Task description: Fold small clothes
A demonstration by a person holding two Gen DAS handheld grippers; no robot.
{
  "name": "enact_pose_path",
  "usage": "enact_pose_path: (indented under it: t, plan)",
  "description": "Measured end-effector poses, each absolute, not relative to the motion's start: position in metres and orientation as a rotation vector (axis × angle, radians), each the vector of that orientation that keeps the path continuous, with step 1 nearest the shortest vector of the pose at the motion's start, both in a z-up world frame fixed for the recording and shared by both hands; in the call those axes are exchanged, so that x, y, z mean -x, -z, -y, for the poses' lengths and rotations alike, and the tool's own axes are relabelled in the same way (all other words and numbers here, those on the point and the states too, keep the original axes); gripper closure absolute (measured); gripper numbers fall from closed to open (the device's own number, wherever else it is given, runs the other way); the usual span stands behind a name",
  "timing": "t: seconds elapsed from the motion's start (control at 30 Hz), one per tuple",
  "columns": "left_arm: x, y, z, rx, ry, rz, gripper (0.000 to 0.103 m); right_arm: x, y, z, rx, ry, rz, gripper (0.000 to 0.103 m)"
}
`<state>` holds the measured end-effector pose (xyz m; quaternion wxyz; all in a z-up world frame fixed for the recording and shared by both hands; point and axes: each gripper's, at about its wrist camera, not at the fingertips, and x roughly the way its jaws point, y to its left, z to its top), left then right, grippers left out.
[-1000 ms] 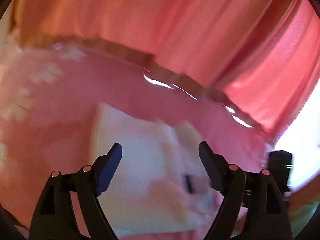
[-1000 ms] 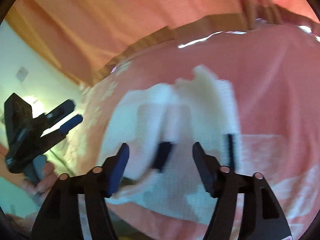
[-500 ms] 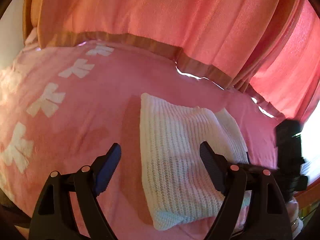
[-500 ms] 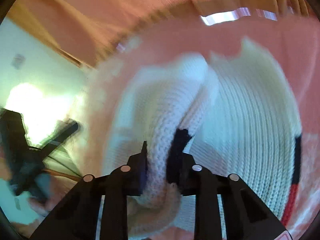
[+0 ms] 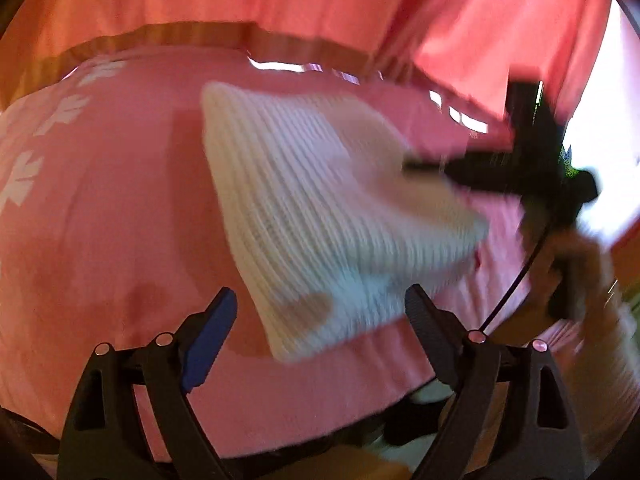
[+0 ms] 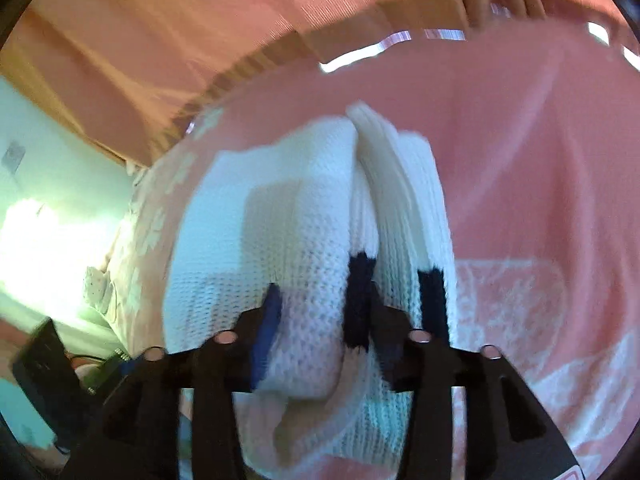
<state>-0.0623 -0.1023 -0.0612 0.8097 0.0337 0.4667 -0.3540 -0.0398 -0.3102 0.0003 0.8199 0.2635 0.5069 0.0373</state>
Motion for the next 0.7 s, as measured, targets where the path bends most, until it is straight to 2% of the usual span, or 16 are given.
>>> enact_pose_path:
  t: [0.03,0.13,0.23,0.3,0.33,0.37,0.4,0.5,0.6,0.7]
  plan:
    - [0.066,0.066,0.106,-0.089,0.76,-1.003,0.02,0.04,-0.003,0.31,-0.557,-0.081,-1.071,0.043]
    - [0.069,0.076,0.117,-0.129,0.753,-1.004,0.021,0.035,-0.008,0.309,-0.561,-0.087,-1.07,0.043]
    - [0.068,0.08,0.123,-0.171,0.746,-0.977,0.037,0.031,-0.009,0.303,-0.564,-0.129,-1.08,0.043]
    - [0.065,0.083,0.124,-0.192,0.744,-0.976,0.056,0.03,-0.005,0.298,-0.535,-0.151,-1.106,0.042]
    - [0.063,0.085,0.124,-0.211,0.738,-0.977,0.064,0.03,0.001,0.294,-0.515,-0.145,-1.113,0.045]
    - [0.06,0.086,0.123,-0.224,0.731,-0.982,0.076,0.029,0.005,0.292,-0.502,-0.141,-1.119,0.08]
    - [0.057,0.086,0.121,-0.22,0.735,-0.988,0.081,0.028,0.008,0.291,-0.494,-0.137,-1.124,0.095]
    - [0.048,0.074,0.108,-0.164,0.774,-0.997,0.086,0.04,-0.023,0.302,-0.51,-0.135,-1.007,0.095]
    - [0.048,0.058,0.093,-0.117,0.809,-0.972,0.086,0.061,-0.055,0.32,-0.502,-0.108,-0.912,0.095]
    - [0.049,0.069,0.097,-0.16,0.82,-1.006,0.086,0.067,-0.015,0.327,-0.455,-0.024,-1.061,0.095]
